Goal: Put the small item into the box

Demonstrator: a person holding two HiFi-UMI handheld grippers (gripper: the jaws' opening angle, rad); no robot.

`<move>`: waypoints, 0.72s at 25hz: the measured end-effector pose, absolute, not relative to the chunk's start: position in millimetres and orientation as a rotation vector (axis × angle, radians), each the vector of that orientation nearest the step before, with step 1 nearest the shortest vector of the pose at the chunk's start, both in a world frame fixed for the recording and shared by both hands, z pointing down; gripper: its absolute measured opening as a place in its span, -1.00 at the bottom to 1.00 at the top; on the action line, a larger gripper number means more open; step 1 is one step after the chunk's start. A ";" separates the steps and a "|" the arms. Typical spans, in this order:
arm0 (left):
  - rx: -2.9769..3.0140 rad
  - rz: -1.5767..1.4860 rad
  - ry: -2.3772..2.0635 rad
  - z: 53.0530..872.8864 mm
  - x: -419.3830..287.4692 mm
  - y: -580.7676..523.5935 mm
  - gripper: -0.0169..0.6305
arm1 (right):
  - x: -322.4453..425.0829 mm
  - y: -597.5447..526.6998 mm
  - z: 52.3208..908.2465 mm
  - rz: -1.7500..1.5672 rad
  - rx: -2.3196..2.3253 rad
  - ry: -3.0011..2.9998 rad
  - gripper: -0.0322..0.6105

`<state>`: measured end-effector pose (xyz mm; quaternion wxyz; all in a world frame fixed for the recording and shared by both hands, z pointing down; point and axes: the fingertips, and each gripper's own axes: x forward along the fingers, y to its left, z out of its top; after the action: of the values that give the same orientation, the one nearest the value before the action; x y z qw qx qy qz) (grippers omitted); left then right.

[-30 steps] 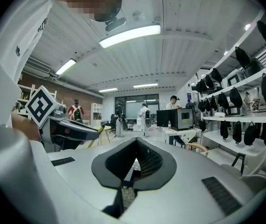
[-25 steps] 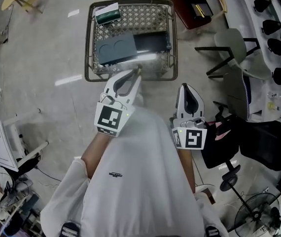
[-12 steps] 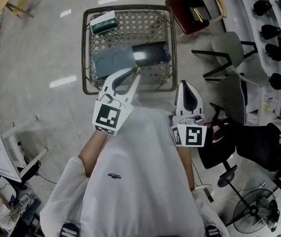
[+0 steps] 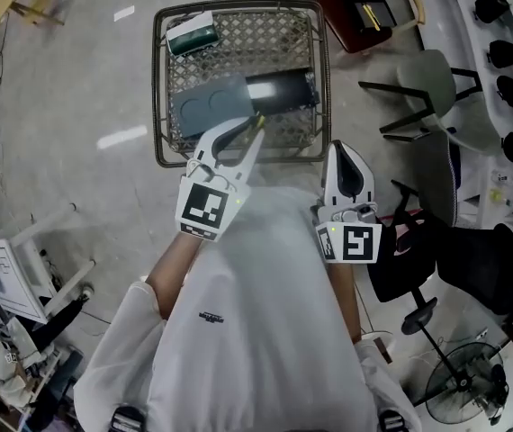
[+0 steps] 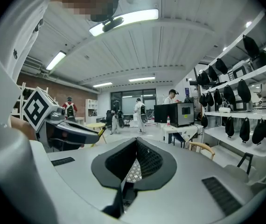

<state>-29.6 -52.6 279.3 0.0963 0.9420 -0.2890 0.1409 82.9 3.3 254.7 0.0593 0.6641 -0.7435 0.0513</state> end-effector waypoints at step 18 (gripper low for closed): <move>2.729 0.590 -0.854 344.0 8.6 -92.3 -0.78 | 100.4 -48.3 294.3 0.279 1.937 -2.318 -0.90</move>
<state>8.6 -92.3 344.0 0.1108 0.9289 -0.2907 0.2008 100.4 -48.3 294.3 0.0539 0.6374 -0.7631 0.0919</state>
